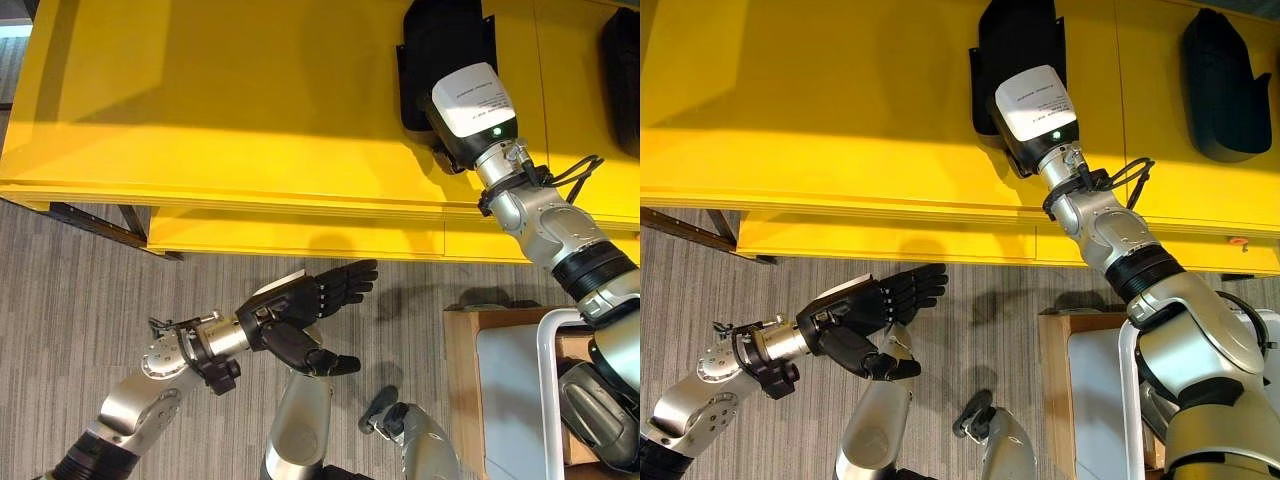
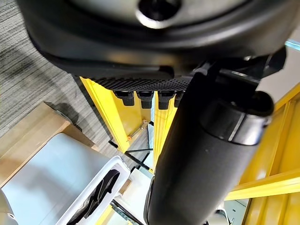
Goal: Move parts from the plastic box to the shelf.
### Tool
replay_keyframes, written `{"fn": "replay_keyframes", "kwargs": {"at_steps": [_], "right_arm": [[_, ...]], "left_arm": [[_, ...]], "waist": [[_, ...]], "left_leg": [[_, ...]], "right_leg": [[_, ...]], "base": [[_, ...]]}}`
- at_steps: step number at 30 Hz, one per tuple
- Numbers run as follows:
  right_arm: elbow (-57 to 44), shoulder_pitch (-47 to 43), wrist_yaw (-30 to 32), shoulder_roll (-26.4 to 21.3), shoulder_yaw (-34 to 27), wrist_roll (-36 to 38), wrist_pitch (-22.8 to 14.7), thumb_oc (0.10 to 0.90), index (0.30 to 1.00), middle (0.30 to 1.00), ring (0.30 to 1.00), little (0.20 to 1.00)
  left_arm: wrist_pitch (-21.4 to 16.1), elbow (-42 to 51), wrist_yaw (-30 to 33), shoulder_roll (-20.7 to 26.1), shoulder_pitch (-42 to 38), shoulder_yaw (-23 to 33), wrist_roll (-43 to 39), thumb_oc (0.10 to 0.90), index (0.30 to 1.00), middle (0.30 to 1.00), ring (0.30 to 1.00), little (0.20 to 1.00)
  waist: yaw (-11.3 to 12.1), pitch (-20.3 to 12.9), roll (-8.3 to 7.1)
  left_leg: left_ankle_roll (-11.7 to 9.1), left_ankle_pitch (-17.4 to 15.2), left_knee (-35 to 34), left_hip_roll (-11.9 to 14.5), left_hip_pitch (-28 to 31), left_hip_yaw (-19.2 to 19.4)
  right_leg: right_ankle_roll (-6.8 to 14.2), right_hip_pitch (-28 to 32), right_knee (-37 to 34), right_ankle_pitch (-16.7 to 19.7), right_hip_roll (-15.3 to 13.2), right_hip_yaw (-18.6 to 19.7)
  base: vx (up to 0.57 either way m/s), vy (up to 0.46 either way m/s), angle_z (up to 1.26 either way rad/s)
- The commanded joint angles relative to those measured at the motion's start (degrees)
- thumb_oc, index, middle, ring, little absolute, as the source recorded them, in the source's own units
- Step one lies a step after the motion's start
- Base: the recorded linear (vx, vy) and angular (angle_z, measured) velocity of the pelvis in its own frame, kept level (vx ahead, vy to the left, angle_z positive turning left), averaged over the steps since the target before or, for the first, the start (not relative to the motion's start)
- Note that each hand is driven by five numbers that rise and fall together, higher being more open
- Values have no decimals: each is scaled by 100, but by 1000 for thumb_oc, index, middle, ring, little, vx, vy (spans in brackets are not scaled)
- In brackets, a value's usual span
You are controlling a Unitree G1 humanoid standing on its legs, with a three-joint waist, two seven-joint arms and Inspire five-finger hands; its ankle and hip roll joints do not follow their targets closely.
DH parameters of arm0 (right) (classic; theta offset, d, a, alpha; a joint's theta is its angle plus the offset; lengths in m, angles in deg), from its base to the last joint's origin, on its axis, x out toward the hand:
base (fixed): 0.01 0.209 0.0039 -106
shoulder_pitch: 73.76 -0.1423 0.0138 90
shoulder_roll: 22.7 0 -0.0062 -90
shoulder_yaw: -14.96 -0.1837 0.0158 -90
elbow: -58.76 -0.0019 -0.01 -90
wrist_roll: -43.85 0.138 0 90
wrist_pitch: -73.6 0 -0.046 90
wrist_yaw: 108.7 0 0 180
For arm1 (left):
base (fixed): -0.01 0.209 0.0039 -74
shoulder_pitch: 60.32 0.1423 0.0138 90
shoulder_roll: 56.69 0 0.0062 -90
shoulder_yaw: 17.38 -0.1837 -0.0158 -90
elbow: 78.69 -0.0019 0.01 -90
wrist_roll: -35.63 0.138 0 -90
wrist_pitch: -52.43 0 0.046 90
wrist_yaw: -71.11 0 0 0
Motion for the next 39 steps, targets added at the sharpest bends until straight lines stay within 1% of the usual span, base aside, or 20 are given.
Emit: {"fn": "replay_keyframes", "kwargs": {"at_steps": [1, 3, 4, 5, 6, 7, 8, 9, 10, 11, 12, 16, 18, 23, 27, 32, 33, 36, 38, 39], "right_arm": [[41, -754, 389, -129, -391, 245, -12, 400, 300, 300, 300, 300], [-73, -722, 307, -142, -416, 218, -7, 400, 300, 300, 300, 300], [-123, -713, 269, -154, -429, 229, 30, 400, 300, 300, 300, 300], [-181, -697, 190, -150, -433, 265, 79, 400, 300, 300, 300, 300], [-190, -688, 151, -140, -431, 281, 66, 400, 300, 300, 300, 300], [-210, -667, 100, -141, -443, 280, 58, 400, 300, 300, 300, 300], [-230, -655, -12, -122, -417, 270, 38, 400, 300, 300, 300, 300], [-231, -657, -54, -117, -410, 262, 33, 441, 358, 358, 358, 358], [-242, -656, -110, -103, -384, 265, 65, 588, 564, 564, 564, 564], [-259, -674, -179, -99, -345, 297, 182, 865, 951, 951, 951, 951], [-236, -688, -158, -73, -318, 332, 294, 900, 1000, 1000, 1000, 1000], [-155, -652, -260, -59, -356, 401, 362, 900, 1000, 1000, 1000, 1000], [-103, -613, -297, -47, -353, 415, 297, 900, 1000, 1000, 1000, 1000], [-229, -526, -798, -119, -312, 478, 128, 900, 1000, 1000, 1000, 1000], [-374, -487, -989, -249, -198, 547, 189, 900, 1000, 1000, 1000, 1000], [-437, -417, -1270, -305, -202, 623, 244, 900, 1000, 1000, 1000, 1000], [-427, -440, -1478, -300, -182, 685, 181, 900, 1000, 1000, 1000, 1000], [-450, -455, -1832, -360, -101, 653, 60, 900, 1000, 1000, 1000, 1000], [-515, -437, -2180, -469, 13, 907, 31, 900, 1000, 1000, 1000, 1000], [-554, -460, -2453, -501, 51, 1130, 55, 900, 1000, 1000, 1000, 1000]], "left_arm": [[-326, 450, -248, -131, -142, 202, -55, 900, 1000, 1000, 1000, 1000], [-342, 451, -242, -151, -119, 229, -68, 900, 1000, 1000, 1000, 1000], [-338, 465, -235, -149, -127, 232, -74, 900, 1000, 1000, 1000, 1000], [-314, 467, -229, -161, -127, 242, -92, 900, 1000, 1000, 1000, 1000], [-309, 463, -229, -166, -132, 243, -79, 900, 1000, 1000, 1000, 1000], [-299, 471, -242, -165, -139, 254, -66, 900, 1000, 1000, 1000, 1000], [-288, 449, -254, -184, -160, 247, -74, 900, 1000, 1000, 1000, 1000], [-286, 445, -253, -187, -166, 246, -72, 900, 1000, 1000, 1000, 1000], [-278, 440, -247, -196, -175, 245, -62, 900, 1000, 1000, 1000, 1000], [-280, 445, -215, -202, -197, 232, -66, 900, 1000, 1000, 1000, 1000], [-258, 440, -189, -213, -228, 221, -107, 900, 1000, 1000, 1000, 1000], [-202, 448, -243, -228, -235, 250, -173, 900, 1000, 1000, 1000, 1000], [-181, 452, -231, -227, -241, 261, -171, 900, 1000, 1000, 1000, 1000], [-46, 467, -253, -261, -189, 356, -158, 900, 1000, 1000, 1000, 1000], [85, 480, -415, -246, -98, 431, -242, 900, 1000, 1000, 1000, 1000], [143, 470, -429, -246, -41, 492, -276, 900, 1000, 1000, 1000, 1000], [214, 469, -491, -252, -38, 513, -319, 900, 1000, 1000, 1000, 1000], [234, 479, -568, -270, 21, 569, -300, 900, 1000, 1000, 1000, 1000], [296, 494, -641, -250, 93, 663, -290, 900, 1000, 1000, 1000, 1000], [366, 501, -665, -239, 113, 684, -331, 900, 1000, 1000, 1000, 1000]], "waist": [[-20, -84, -150], [-44, -82, -131], [-48, -76, -92], [-74, -84, -112], [-83, -82, -106], [-84, -79, -71], [-99, -85, -62], [-102, -86, -60], [-113, -91, -85], [-114, -83, -50], [-125, -83, -47], [-134, -85, -47], [-135, -89, -55], [-151, -114, -93], [-171, -158, -146], [-186, -207, -195], [-182, -218, -212], [-179, -222, -223], [-182, -244, -247], [-186, -261, -270]], "left_leg": [[154, -1109, 587, 220, 244, 641], [164, -1111, 574, 206, 260, 654], [192, -978, 565, 211, 197, 663], [164, -1109, 584, 202, 256, 659], [166, -1114, 584, 200, 266, 665], [193, -976, 557, 205, 210, 674], [198, -971, 539, 204, 218, 685], [198, -970, 532, 204, 223, 689], [173, -1103, 548, 197, 285, 691], [205, -966, 535, 204, 221, 700], [210, -968, 539, 202, 205, 705], [208, -965, 528, 203, 216, 716], [208, -962, 514, 203, 227, 721], [207, -974, 517, 203, 265, 739], [209, -978, 487, 228, 341, 772], [205, -990, 462, 241, 402, 807], [203, -999, 461, 243, 427, 818], [202, -997, 457, 250, 454, 834], [196, -985, 413, 263, 509, 848], [189, -982, 400, 272, 531, 860]], "right_leg": [[-457, -13, -359, 312, 354, 165], [-455, -28, -350, 311, 348, 185], [-484, -84, -365, 428, 339, 127], [-448, -49, -349, 328, 339, 199], [-445, -50, -353, 333, 334, 209], [-472, -101, -381, 450, 329, 149], [-475, -104, -402, 457, 328, 159], [-474, -104, -407, 458, 329, 161], [-441, -62, -386, 349, 330, 225], [-473, -130, -392, 467, 327, 173], [-469, -148, -398, 476, 329, 185], [-458, -133, -430, 497, 323, 185], [-451, -122, -454, 510, 323, 185], [-448, -83, -489, 530, 332, 200], [-431, 9, -598, 579, 343, 222], [-420, 104, -717, 618, 363, 237], [-412, 148, -758, 630, 361, 234], [-414, 192, -798, 646, 369, 241], [-403, 248, -846, 663, 376, 246], [-398, 272, -872, 674, 378, 244]], "base": [[0, 0, 0], [-43, 27, 0], [0, 0, 0], [0, 0, 0], [-32, 29, 1], [-112, 59, 2], [-105, 53, 1], [46, -5, 0], [0, 0, 0], [-46, 22, -2], [-120, 43, -2], [-20, 5, -1], [0, 0, 0], [0, 0, 0], [0, 0, 0], [-3, -5, -2], [-5, -12, -6], [-6, -8, -7], [-1, -13, -5], [11, -13, -3]]}}
